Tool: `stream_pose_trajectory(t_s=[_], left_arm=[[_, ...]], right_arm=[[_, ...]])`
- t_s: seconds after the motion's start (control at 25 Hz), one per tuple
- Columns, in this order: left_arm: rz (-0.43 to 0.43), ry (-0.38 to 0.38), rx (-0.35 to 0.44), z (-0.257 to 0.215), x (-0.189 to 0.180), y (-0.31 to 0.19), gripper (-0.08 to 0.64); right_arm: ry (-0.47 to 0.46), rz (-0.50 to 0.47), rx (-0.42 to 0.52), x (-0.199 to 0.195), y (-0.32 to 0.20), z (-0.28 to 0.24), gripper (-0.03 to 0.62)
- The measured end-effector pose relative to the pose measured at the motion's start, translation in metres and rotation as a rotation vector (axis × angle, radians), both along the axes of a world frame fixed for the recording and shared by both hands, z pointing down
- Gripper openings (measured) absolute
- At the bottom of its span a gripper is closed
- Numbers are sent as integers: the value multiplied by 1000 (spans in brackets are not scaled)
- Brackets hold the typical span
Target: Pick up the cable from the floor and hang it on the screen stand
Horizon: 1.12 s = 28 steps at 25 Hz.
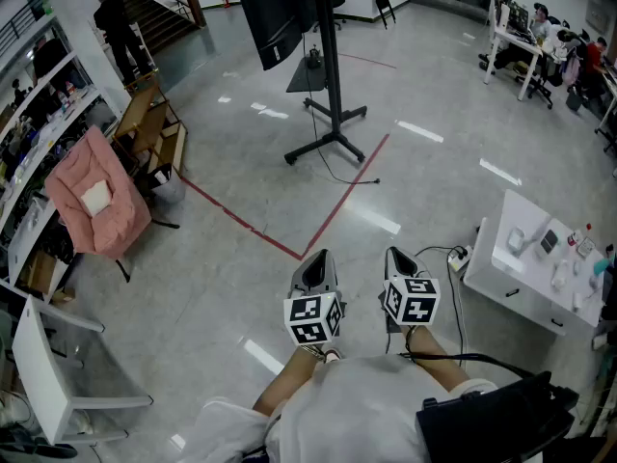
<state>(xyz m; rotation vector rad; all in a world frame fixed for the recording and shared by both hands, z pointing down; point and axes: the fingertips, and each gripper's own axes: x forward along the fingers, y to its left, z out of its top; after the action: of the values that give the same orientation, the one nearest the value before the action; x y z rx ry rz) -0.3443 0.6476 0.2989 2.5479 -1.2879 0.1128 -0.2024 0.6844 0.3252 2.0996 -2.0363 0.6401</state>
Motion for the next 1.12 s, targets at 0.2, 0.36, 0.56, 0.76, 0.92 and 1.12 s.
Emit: stream_pose_trajectory(t_s=[0.2, 0.36, 0.56, 0.76, 0.92, 1.12], left_arm=[[-3, 3, -14, 6, -5, -14, 2], [-4, 11, -29, 12, -11, -30, 2], [0, 25, -31, 14, -19, -56, 2], [36, 19, -27, 17, -24, -79, 2], [62, 13, -23, 15, -26, -104, 2], [69, 2, -55, 26, -17, -133, 2]], right_arm=[[1, 9, -18, -1, -11, 7, 17], [0, 26, -29, 2, -24, 12, 17], [-28, 62, -31, 3, -44, 16, 18], [-34, 107, -40, 5, -63, 23, 17], [-52, 141, -55, 8, -81, 27, 18], [-57, 155, -82, 17, -105, 35, 17]])
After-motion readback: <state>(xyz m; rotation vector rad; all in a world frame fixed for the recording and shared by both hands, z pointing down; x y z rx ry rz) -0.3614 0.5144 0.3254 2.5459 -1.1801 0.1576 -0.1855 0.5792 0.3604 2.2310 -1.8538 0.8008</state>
